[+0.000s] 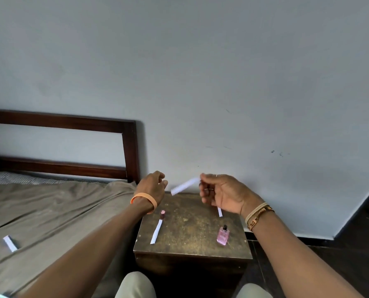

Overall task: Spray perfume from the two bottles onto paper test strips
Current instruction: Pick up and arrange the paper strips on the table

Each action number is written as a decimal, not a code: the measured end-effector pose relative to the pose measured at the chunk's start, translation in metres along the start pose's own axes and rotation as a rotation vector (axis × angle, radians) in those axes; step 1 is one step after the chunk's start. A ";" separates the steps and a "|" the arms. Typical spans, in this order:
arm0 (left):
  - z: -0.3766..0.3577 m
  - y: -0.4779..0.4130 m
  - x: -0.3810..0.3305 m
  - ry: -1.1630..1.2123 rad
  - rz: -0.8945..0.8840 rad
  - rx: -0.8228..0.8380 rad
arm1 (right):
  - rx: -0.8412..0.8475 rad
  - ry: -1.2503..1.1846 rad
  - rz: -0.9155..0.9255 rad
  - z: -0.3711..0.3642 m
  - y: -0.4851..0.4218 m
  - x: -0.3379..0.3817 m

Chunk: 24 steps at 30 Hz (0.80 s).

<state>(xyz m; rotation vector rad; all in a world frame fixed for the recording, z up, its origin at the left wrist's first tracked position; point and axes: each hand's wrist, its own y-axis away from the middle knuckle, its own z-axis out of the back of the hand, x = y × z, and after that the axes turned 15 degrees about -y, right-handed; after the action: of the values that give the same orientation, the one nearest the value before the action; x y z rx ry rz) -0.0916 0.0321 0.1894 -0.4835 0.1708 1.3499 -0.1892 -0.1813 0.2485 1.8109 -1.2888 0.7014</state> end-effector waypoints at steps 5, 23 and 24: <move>0.006 -0.005 -0.007 -0.012 0.002 -0.055 | -0.347 0.934 0.012 0.007 -0.012 -0.010; 0.012 -0.007 -0.015 -0.066 -0.032 -0.081 | -0.232 0.602 -0.081 0.006 -0.007 0.011; 0.012 -0.007 -0.015 -0.062 -0.029 -0.077 | -0.313 0.962 -0.087 0.010 -0.009 0.003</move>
<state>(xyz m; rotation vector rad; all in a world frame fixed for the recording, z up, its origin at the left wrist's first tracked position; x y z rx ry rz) -0.0905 0.0230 0.2080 -0.5058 0.0608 1.3448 -0.1799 -0.1897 0.2433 1.0226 -0.6109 1.0654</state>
